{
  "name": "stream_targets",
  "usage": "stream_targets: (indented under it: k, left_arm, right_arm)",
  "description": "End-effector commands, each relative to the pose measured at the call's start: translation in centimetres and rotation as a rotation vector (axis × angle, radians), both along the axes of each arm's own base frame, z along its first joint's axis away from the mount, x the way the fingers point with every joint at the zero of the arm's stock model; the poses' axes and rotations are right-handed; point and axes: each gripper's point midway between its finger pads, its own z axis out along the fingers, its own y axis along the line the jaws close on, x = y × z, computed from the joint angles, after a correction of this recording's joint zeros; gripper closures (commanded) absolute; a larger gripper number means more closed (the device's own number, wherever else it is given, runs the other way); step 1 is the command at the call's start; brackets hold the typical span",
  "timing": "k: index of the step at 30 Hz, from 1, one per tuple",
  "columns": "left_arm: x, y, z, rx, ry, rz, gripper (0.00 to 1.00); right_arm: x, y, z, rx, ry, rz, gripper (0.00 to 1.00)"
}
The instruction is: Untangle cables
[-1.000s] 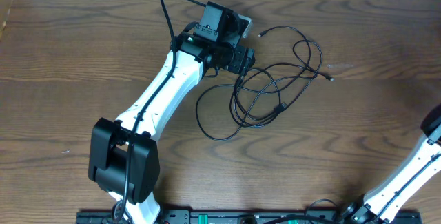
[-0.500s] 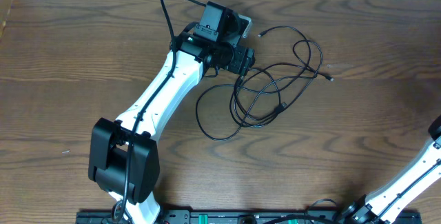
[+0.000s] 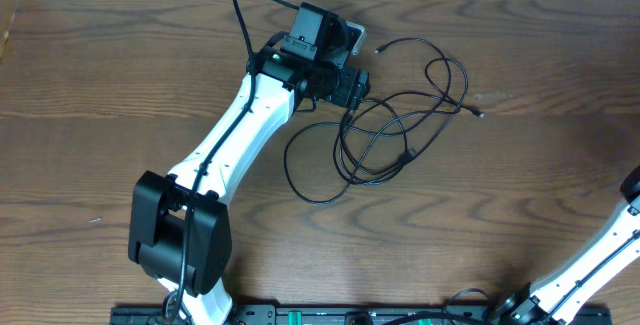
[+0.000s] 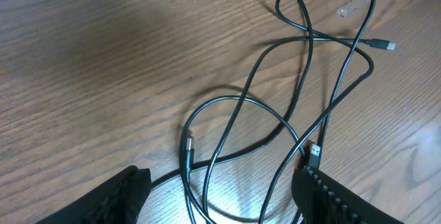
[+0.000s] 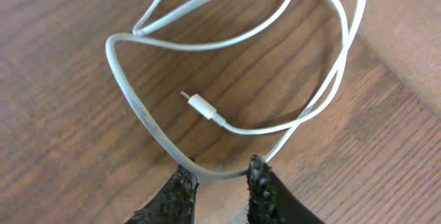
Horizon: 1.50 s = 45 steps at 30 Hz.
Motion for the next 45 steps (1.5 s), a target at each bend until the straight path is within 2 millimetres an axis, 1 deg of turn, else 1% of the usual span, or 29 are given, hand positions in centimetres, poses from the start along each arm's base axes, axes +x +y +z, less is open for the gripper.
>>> stream_targets:
  k: [1,3,4,8,11,15,17,18,20,21,22,23,25,27,28,29,31,32,35,37,41,43,45]
  left_arm:
    - [0.4,0.2,0.8,0.000,-0.022,0.012,0.28]
    - [0.4,0.2,0.8,0.000,-0.022,0.012,0.28]
    - [0.4,0.2,0.8,0.001,-0.022,0.012,0.28]
    - [0.4,0.2,0.8,0.000,-0.023,0.012,0.28]
    - [0.4,0.2,0.8,0.000,-0.023,0.012,0.28]
    - [0.4,0.2,0.8,0.000,-0.023,0.012,0.28]
    - [0.4,0.2,0.8,0.000,-0.023,0.012,0.28]
    - [0.4,0.2,0.8,0.000,-0.023,0.012,0.28]
    - [0.4,0.2,0.8,0.000,-0.023,0.012,0.28]
    - [0.4,0.2,0.8,0.000,-0.023,0.012,0.28]
    - [0.4,0.2,0.8,0.000,-0.023,0.012,0.28]
    - [0.4,0.2,0.8,0.000,-0.023,0.012,0.28]
    - [0.4,0.2,0.8,0.000,-0.023,0.012,0.28]
    - [0.4,0.2,0.8,0.000,-0.023,0.012,0.28]
    - [0.4,0.2,0.8,0.001,-0.023,0.012,0.28]
    - [0.4,0.2,0.8,0.000,-0.023,0.012,0.28]
    - [0.4,0.2,0.8,0.000,-0.023,0.012,0.28]
    - [0.4,0.2,0.8,0.000,-0.023,0.012,0.28]
    - [0.5,0.2,0.8,-0.001,-0.027,0.012,0.28]
    - [0.5,0.2,0.8,-0.001,-0.027,0.012,0.28]
    - [0.5,0.2,0.5,0.001,-0.021,0.012,0.28]
    - [0.5,0.1,0.2,0.004,-0.015,0.011,0.28]
    - [0.6,0.1,-0.2,0.008,-0.007,0.011,0.28]
  right_arm:
    - [0.8,0.1,1.5,-0.002,-0.053,-0.017,0.83]
    - [1.2,-0.2,1.6,-0.010,-0.074,-0.026,0.91]
    - [1.5,-0.3,1.4,-0.014,-0.085,-0.028,0.99]
    - [2.1,0.4,0.8,-0.009,-0.082,-0.017,0.99]
    - [2.4,1.6,0.3,0.010,-0.061,-0.001,0.99]
    - [4.0,3.4,0.4,0.011,-0.061,0.037,0.99]
    - [5.1,4.3,1.0,0.000,-0.076,0.059,0.99]
    - [5.7,4.6,1.6,-0.009,-0.087,0.068,0.99]
    - [7.2,5.0,3.7,-0.042,-0.126,0.085,0.99]
    - [8.1,5.0,5.3,-0.068,-0.156,0.091,0.99]
    - [9.2,5.2,7.5,-0.098,-0.199,0.102,0.99]
    - [9.9,5.3,9.1,-0.119,-0.228,0.110,0.99]
    - [10.8,5.2,12.7,-0.157,-0.287,0.106,0.99]
    - [11.0,5.2,15.0,-0.172,-0.317,0.105,0.99]
    - [10.8,5.1,15.5,-0.171,-0.318,0.102,0.95]
    - [10.6,5.0,15.6,-0.166,-0.310,0.098,0.82]
    - [9.7,4.7,14.9,-0.146,-0.273,0.090,0.53]
    - [9.1,4.5,14.3,-0.139,-0.243,0.093,0.43]
    - [7.4,3.9,12.2,-0.138,-0.144,0.124,0.29]
    - [6.1,2.9,11.1,-0.140,-0.094,0.120,0.23]
    - [3.9,0.7,8.9,-0.123,-0.035,0.095,0.20]
    - [3.2,-0.1,7.8,-0.117,-0.014,0.096,0.20]
    - [2.8,-0.6,6.0,-0.116,0.026,0.116,0.19]
